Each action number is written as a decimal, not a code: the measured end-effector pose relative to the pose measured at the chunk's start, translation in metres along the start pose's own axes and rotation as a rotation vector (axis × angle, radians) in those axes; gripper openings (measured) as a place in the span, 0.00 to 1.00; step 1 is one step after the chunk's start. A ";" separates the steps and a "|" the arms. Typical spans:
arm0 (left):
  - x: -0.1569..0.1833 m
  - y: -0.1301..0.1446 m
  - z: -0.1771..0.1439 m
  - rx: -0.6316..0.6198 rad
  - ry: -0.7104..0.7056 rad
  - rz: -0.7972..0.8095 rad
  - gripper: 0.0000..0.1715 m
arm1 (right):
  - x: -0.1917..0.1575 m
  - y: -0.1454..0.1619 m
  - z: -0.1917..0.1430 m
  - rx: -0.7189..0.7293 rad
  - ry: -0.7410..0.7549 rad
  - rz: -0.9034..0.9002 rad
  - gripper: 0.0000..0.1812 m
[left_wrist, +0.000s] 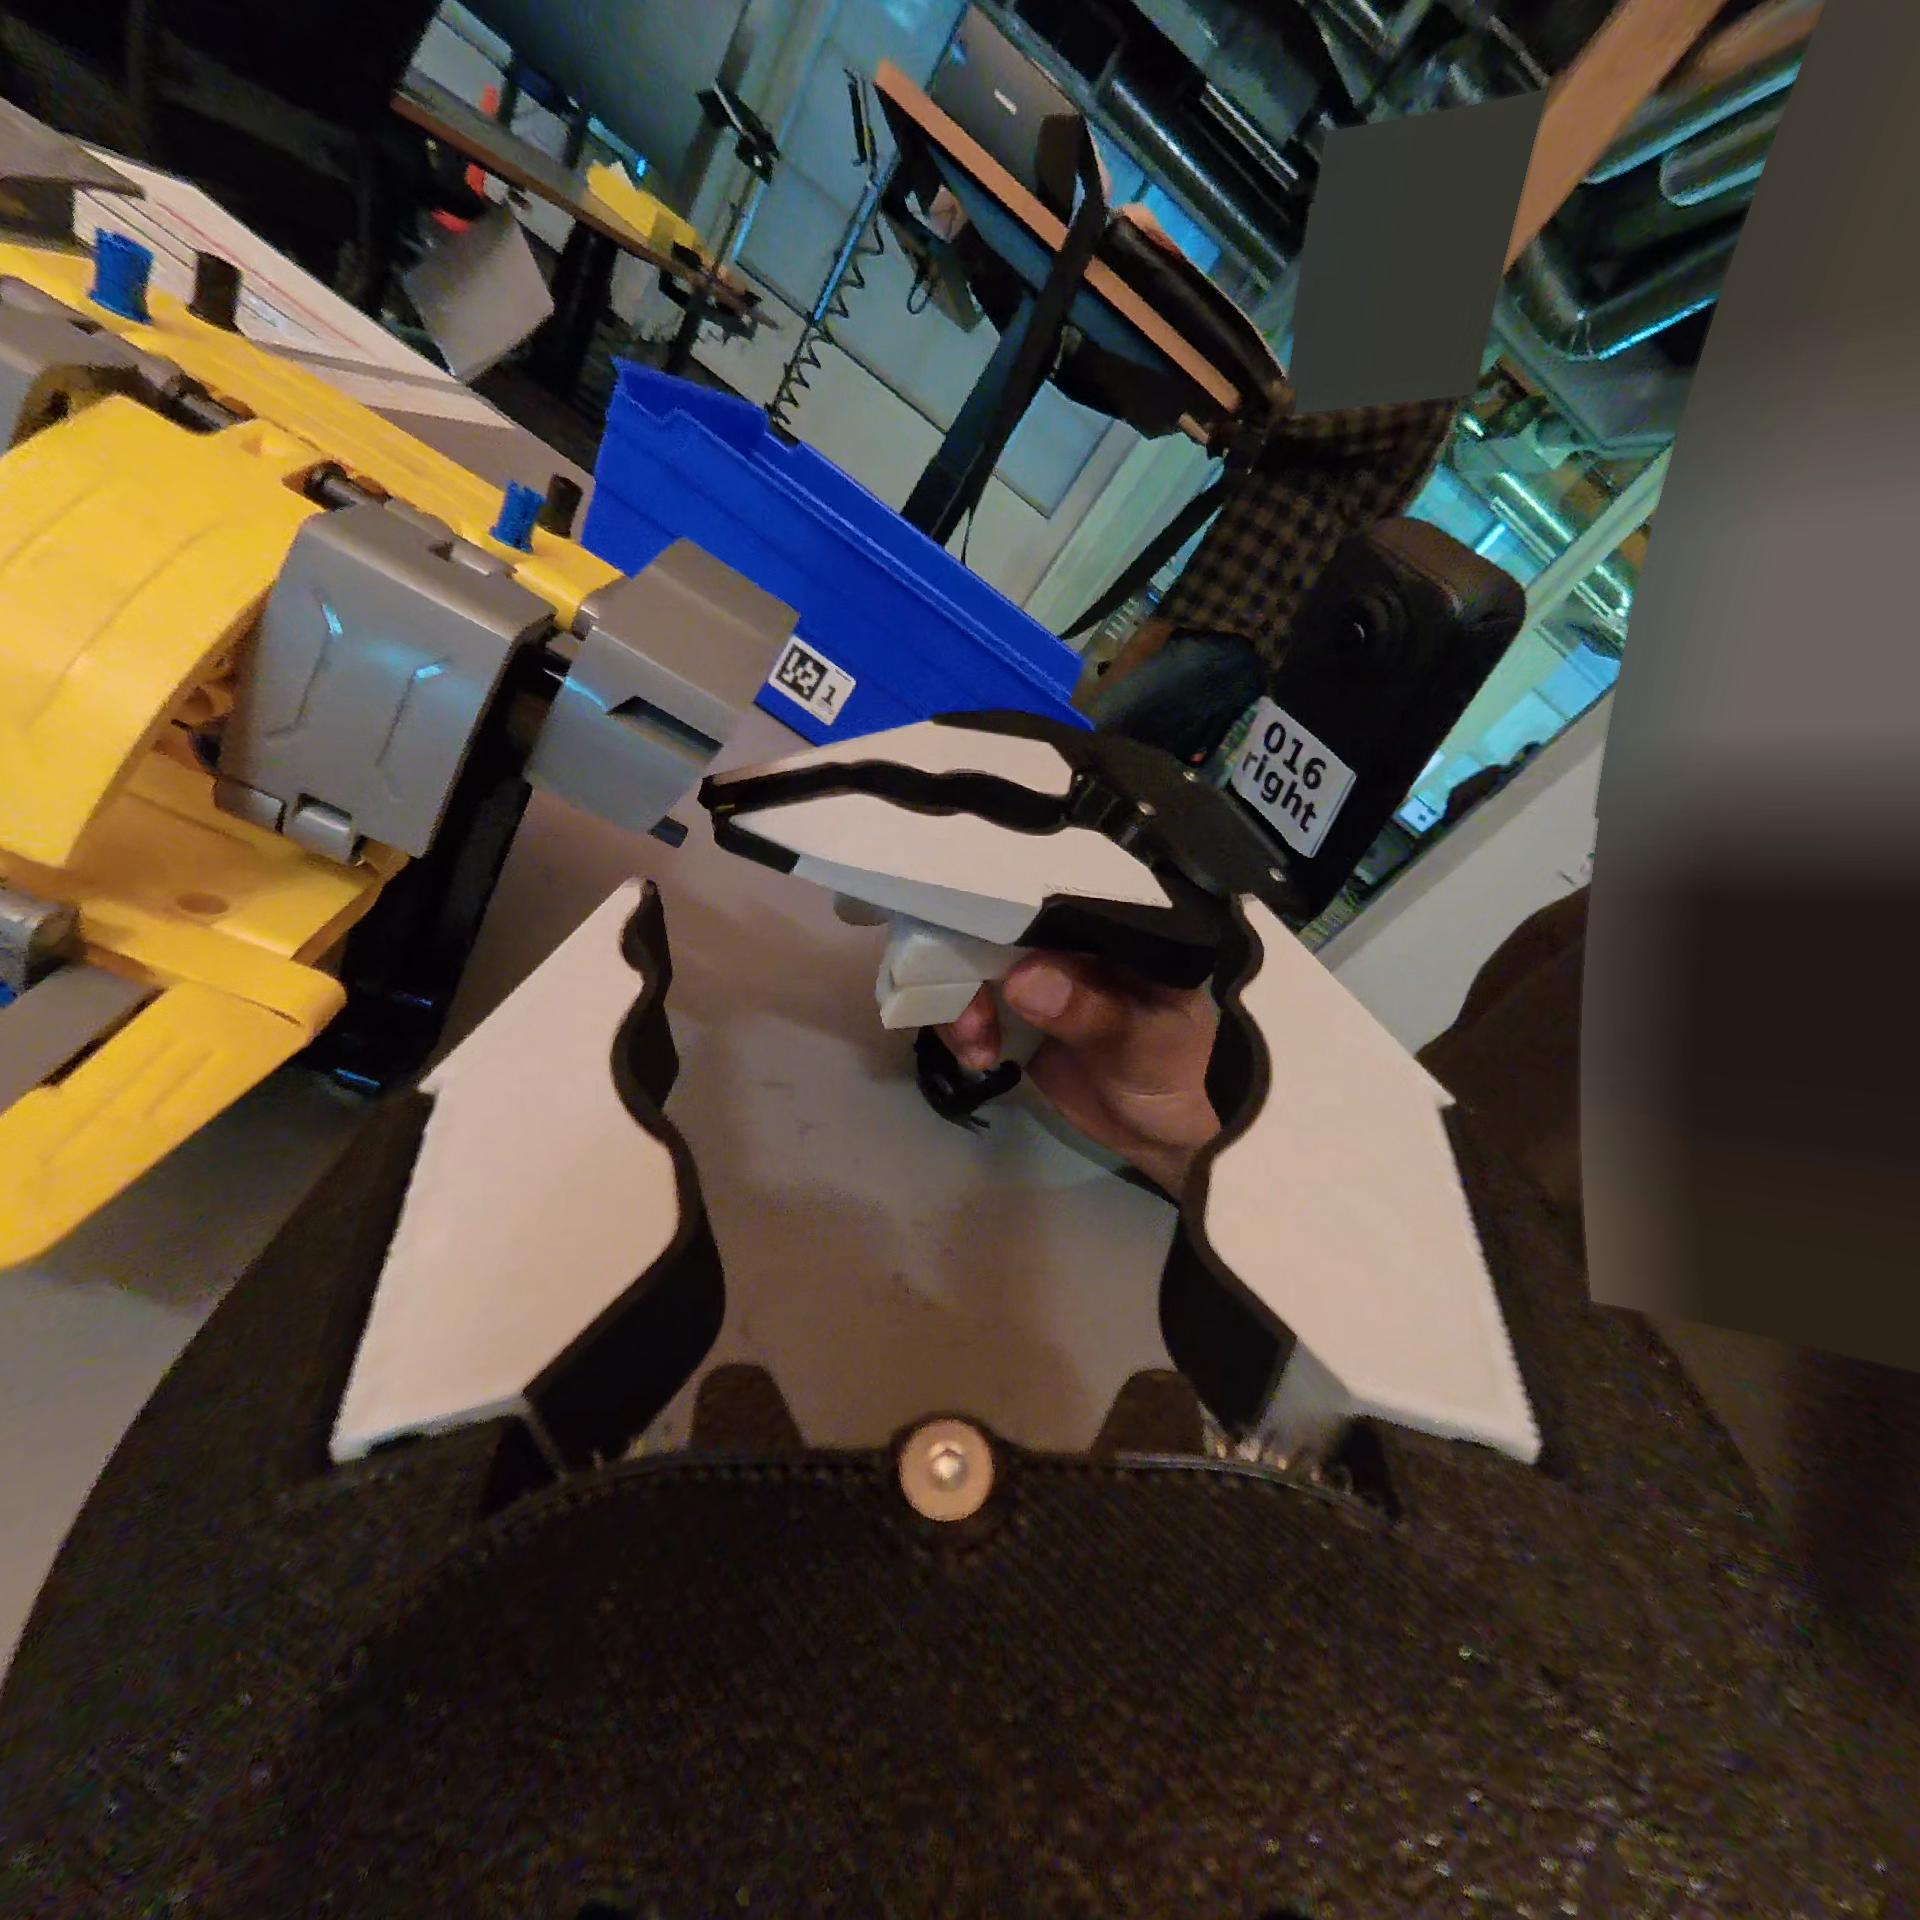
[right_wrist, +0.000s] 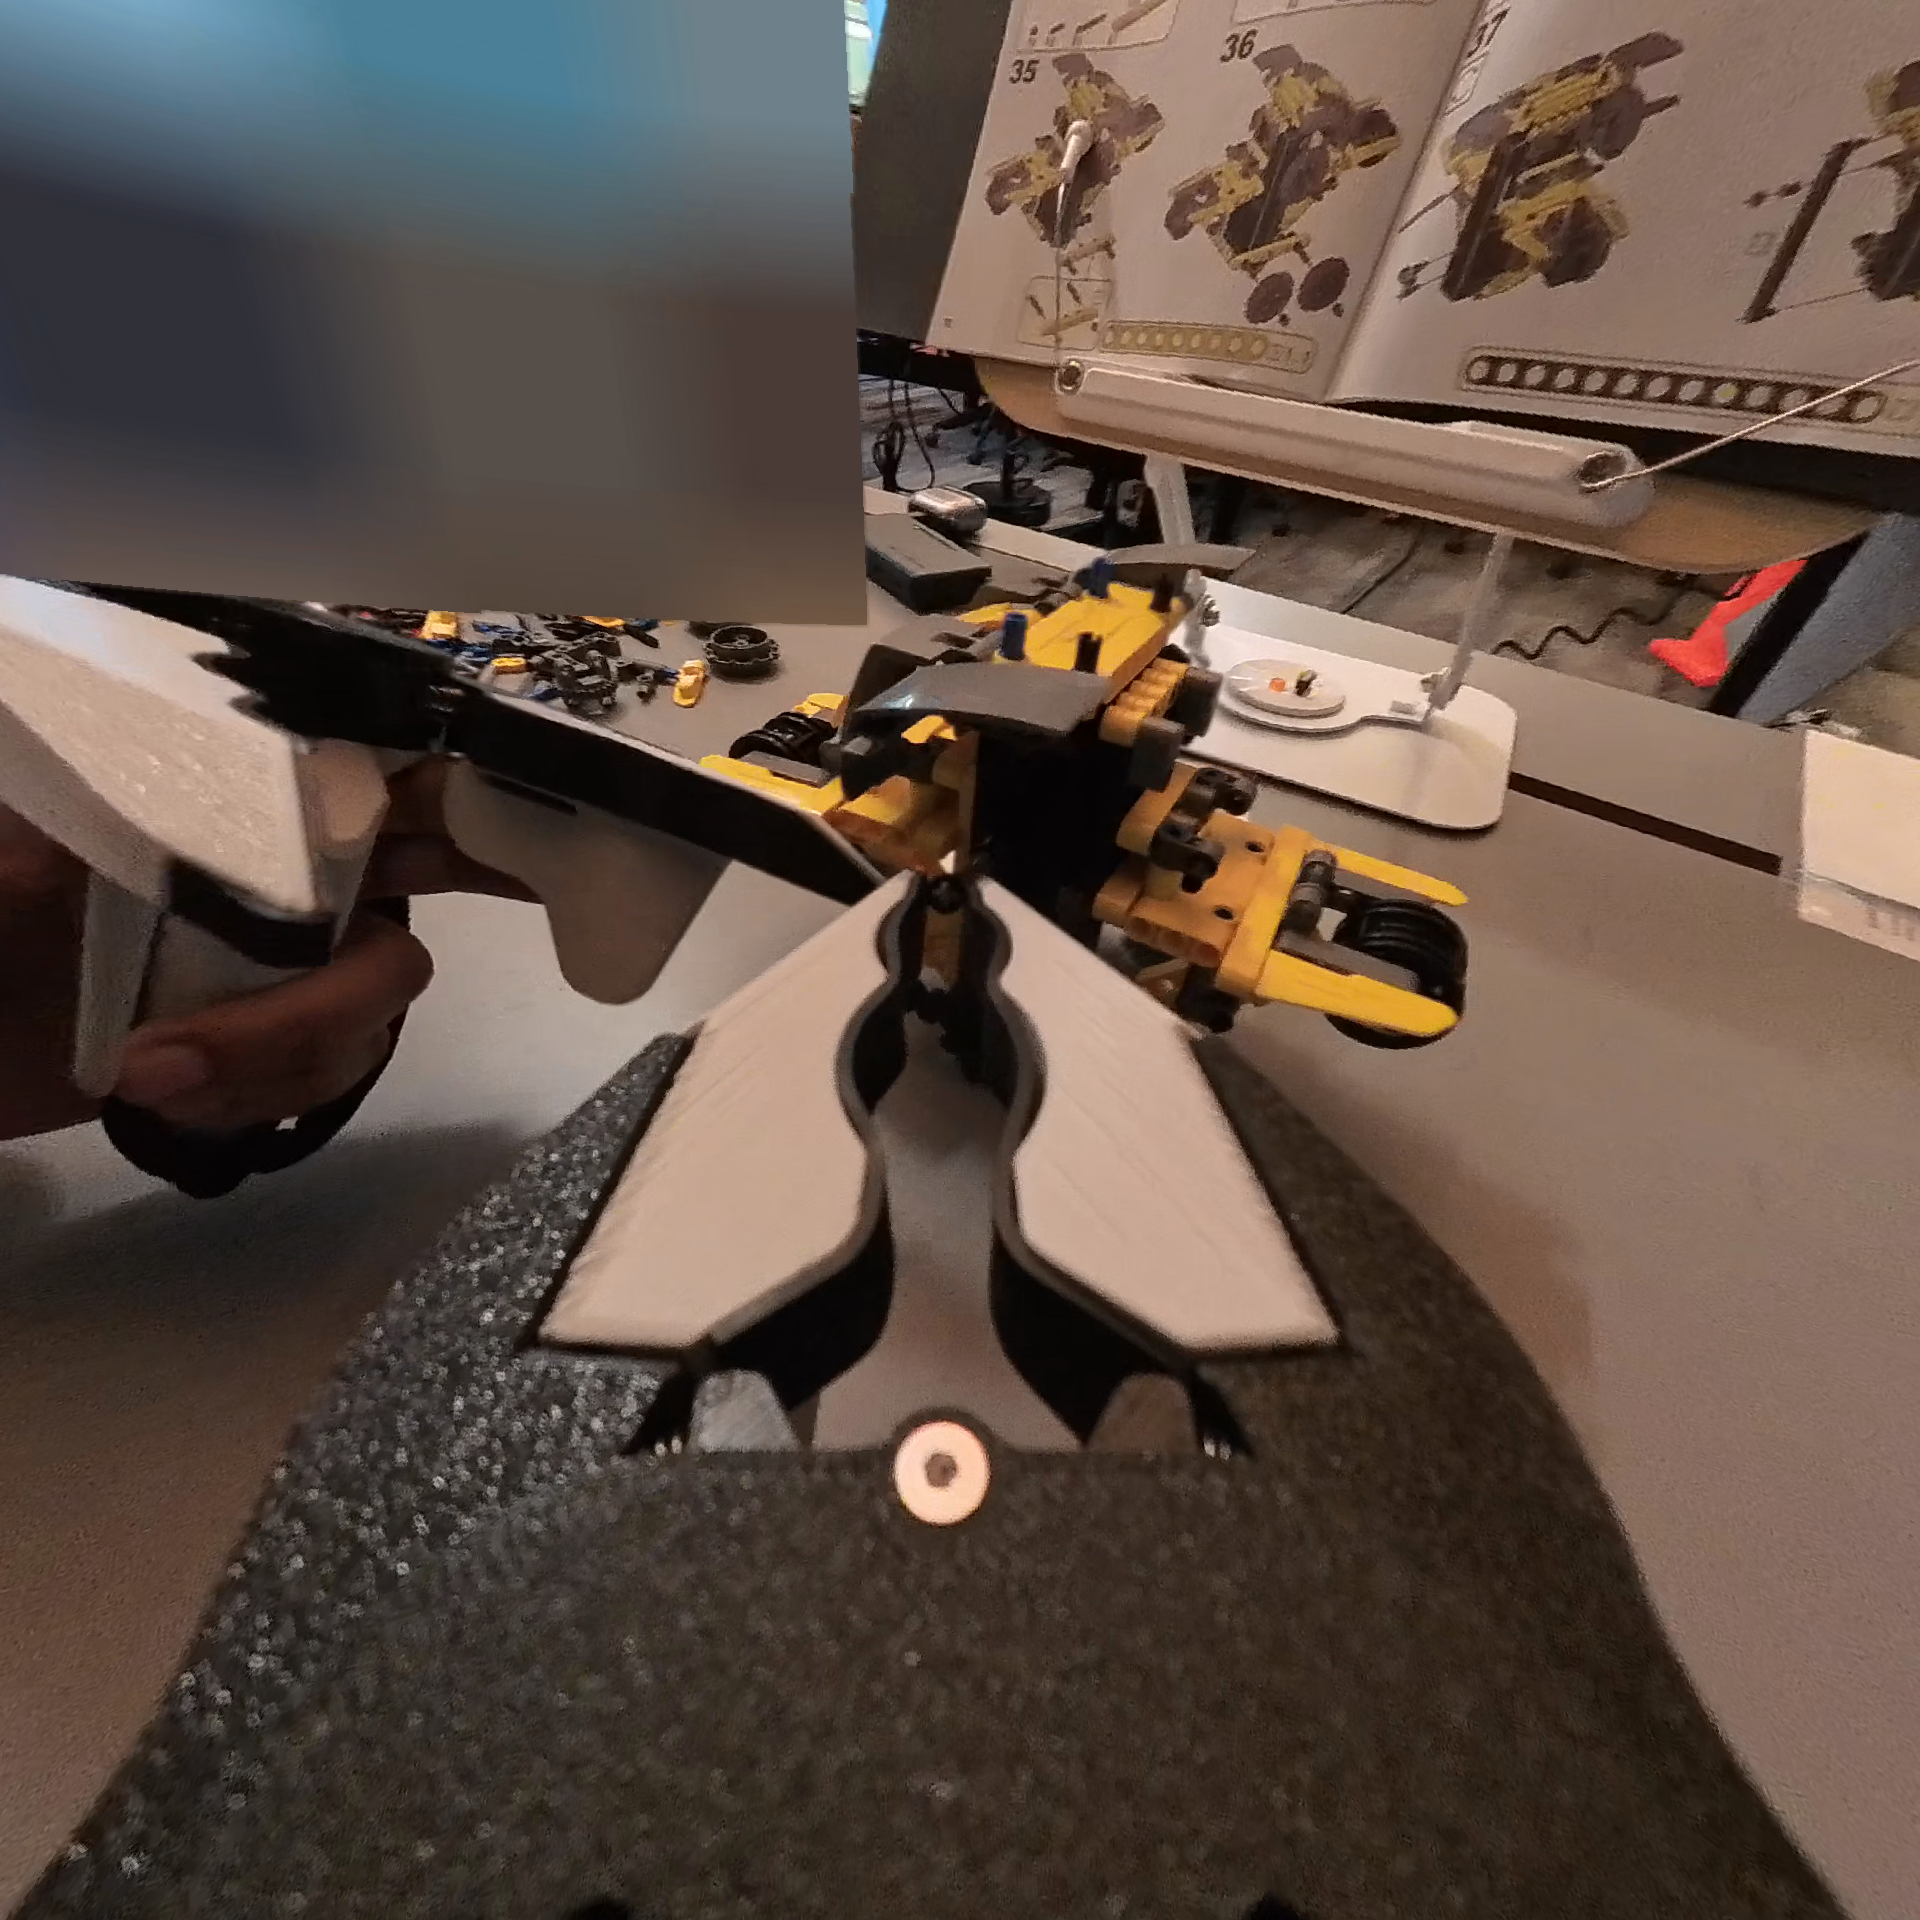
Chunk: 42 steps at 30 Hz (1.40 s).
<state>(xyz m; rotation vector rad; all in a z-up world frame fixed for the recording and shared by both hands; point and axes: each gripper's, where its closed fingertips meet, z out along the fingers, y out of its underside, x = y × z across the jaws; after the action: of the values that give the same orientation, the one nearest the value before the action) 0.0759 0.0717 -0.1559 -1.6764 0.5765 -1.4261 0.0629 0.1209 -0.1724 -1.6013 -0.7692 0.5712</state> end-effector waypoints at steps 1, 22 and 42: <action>0.000 0.001 0.002 -0.006 0.010 -0.004 0.60 | 0.000 0.000 0.000 0.000 0.011 -0.007 0.03; 0.006 0.003 0.013 -0.021 0.066 0.042 0.67 | 0.001 0.005 0.005 -0.025 0.041 -0.039 0.03; -0.002 0.006 0.007 -0.030 0.024 0.107 0.67 | 0.000 0.005 0.005 -0.031 0.109 -0.170 0.04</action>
<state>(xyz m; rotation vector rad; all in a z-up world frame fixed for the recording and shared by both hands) 0.0832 0.0723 -0.1626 -1.6291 0.6939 -1.3681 0.0604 0.1237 -0.1784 -1.5643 -0.8261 0.3483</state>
